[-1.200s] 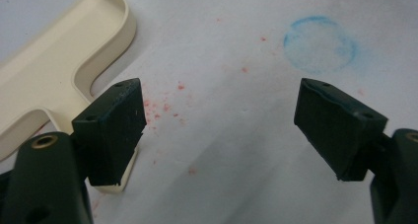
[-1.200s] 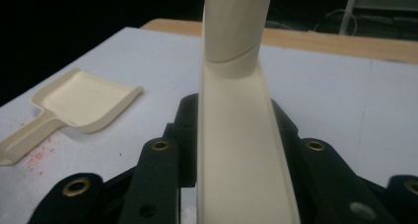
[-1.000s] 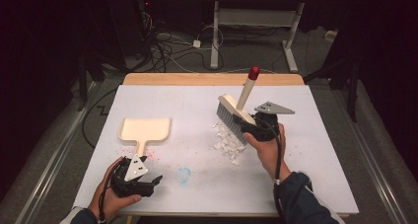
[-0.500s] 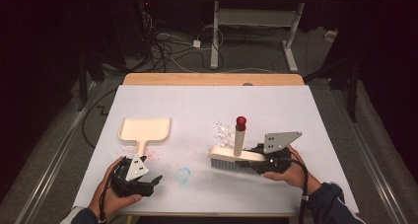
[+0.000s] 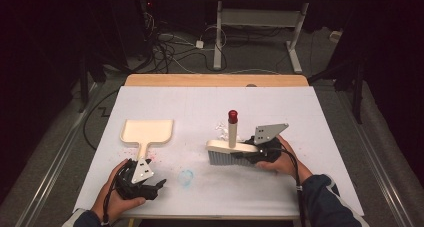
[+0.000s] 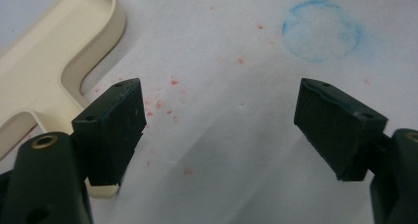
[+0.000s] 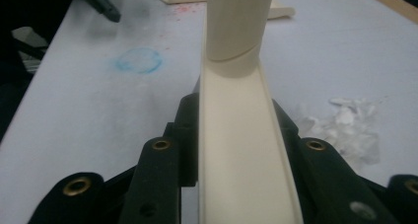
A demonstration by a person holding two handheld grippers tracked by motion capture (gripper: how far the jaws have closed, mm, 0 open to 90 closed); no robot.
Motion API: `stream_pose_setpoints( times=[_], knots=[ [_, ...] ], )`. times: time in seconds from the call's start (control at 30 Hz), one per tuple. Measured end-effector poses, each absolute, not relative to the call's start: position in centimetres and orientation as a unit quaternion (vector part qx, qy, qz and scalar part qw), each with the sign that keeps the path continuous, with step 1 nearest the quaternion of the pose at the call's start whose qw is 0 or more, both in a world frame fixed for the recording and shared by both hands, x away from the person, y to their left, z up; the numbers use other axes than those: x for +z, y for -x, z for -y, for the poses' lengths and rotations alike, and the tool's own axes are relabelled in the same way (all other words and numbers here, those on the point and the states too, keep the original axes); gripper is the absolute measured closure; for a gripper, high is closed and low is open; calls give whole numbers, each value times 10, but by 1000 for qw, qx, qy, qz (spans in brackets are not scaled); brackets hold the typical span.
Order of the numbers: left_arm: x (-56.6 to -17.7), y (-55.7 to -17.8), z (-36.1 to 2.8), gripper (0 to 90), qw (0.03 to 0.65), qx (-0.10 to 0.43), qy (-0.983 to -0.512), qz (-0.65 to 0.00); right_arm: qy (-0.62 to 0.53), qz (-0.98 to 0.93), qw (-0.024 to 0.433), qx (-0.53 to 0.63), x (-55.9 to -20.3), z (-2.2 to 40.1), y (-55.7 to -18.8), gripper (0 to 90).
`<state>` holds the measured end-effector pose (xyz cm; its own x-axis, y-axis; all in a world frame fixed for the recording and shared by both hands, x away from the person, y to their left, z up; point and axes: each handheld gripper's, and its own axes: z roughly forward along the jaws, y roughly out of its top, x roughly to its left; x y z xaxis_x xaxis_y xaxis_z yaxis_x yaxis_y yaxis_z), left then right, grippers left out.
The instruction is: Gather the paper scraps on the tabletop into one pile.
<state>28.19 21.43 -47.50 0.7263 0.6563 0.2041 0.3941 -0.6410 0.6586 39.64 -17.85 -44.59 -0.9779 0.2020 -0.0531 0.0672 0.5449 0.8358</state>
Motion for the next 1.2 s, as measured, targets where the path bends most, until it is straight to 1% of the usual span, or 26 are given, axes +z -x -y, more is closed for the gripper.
stream_pose_setpoints(
  times=[0.23, 0.37, 0.57, 0.6, 0.73, 0.83, 0.93, 1.07, 1.2],
  knots=[
    [-475, -282, -215, 190, 303, 211, -879, -302, -97, -868, 89, 479, -443, 171, -409, 677],
    [-475, -281, -215, 190, 303, 212, -879, -300, -97, -860, 92, 493, -436, 170, -407, 677],
    [-475, -282, -215, 190, 305, 213, -878, -303, -119, -840, 109, 518, -422, 178, -409, 677],
    [-475, -282, -215, 190, 303, 220, -878, -299, -122, -835, 115, 524, -419, 179, -409, 677],
    [-475, -282, -215, 190, 301, 217, -877, -304, -134, -829, 150, 522, -406, 180, -413, 677],
    [-475, -282, -216, 190, 303, 220, -877, -301, -148, -822, 154, 528, -403, 182, -422, 677],
    [-475, -283, -216, 190, 302, 220, -878, -300, -170, -811, 159, 537, -404, 184, -433, 677],
    [-475, -283, -216, 190, 301, 214, -879, -302, -201, -811, 198, 513, -410, 180, -450, 677],
    [-475, -282, -216, 190, 301, 214, -879, -301, -227, -815, 228, 482, -424, 176, -468, 677]
  ],
)
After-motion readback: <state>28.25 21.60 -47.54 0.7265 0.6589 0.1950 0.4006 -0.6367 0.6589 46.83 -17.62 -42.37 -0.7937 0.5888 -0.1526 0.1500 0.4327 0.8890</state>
